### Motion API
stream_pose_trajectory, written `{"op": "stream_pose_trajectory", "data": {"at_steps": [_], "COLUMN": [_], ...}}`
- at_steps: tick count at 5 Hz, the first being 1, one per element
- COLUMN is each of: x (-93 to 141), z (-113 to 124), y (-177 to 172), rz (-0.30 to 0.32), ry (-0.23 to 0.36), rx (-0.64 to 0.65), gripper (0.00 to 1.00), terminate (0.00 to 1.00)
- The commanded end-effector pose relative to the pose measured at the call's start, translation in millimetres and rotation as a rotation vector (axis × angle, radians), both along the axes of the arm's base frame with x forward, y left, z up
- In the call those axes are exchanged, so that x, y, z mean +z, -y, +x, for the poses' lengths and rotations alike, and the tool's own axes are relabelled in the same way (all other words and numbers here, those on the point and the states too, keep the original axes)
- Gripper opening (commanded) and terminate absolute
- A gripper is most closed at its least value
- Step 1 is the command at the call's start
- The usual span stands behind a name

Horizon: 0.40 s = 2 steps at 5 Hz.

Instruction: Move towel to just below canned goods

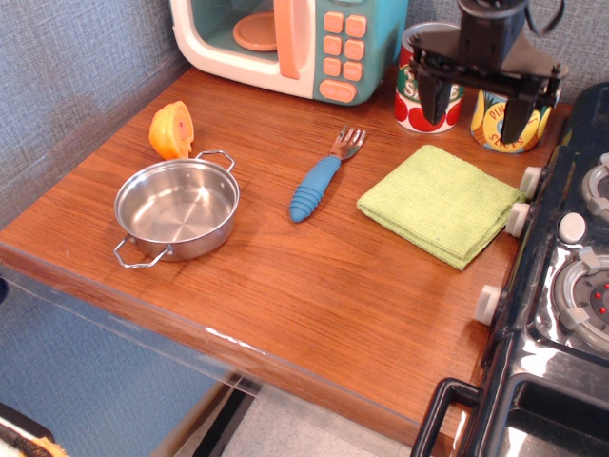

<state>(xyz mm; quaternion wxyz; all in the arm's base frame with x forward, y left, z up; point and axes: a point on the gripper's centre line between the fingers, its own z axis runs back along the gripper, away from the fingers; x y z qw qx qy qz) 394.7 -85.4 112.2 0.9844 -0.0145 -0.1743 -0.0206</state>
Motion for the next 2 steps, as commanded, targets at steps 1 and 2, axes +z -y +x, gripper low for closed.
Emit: {"op": "stream_pose_trajectory", "data": {"at_steps": [1,2], "x": [13.7,7.0], "z": [-81.8,-93.6], "y": [-42.6,-45.8], "rz": [-0.004,0.020], "ry": [-0.020,-0.035], "rx": [-0.019,-0.051], "gripper": [1.00,1.00], "terminate": [0.00,0.00]}}
